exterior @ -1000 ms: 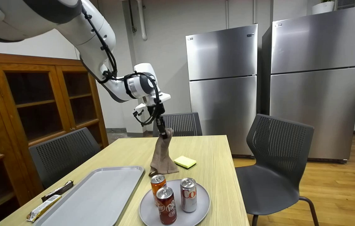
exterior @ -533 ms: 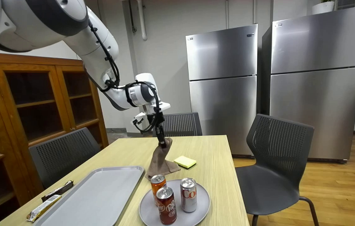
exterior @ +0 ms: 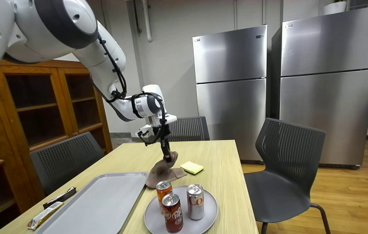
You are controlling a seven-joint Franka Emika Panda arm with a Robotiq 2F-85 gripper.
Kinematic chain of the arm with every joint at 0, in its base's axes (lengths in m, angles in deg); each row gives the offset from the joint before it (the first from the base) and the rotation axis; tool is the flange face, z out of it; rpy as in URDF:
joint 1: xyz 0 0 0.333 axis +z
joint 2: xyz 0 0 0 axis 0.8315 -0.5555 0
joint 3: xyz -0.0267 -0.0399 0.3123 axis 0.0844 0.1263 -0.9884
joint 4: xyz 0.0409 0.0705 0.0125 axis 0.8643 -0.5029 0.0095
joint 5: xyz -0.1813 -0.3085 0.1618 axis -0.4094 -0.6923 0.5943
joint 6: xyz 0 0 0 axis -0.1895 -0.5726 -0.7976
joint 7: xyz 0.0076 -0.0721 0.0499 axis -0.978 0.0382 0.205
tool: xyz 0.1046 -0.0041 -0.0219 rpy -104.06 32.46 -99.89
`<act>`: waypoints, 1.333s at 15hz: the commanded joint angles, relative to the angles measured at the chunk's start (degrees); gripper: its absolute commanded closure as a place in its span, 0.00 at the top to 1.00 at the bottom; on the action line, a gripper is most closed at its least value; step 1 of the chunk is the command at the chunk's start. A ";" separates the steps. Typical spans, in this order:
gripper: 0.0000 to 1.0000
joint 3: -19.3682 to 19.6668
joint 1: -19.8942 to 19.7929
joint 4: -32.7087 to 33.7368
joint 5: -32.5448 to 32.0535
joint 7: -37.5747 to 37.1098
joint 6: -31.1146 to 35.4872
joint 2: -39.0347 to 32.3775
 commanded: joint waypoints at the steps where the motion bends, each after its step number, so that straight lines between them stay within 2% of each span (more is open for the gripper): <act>1: 0.04 -1.76 -1.79 2.23 1.58 -0.13 -3.21 -1.89; 10: 0.04 -2.10 -3.87 1.75 5.43 0.03 -0.97 -5.16; 11: 0.39 -2.21 -3.97 1.65 5.75 0.20 -1.17 -5.05; 12: 0.42 -2.32 -3.91 1.27 5.98 0.39 -1.22 -4.54; 15: 0.62 -2.70 -3.22 0.43 5.73 0.70 -1.63 -3.71; 20: 0.99 -4.22 -2.56 -2.01 5.39 1.95 -1.29 -1.27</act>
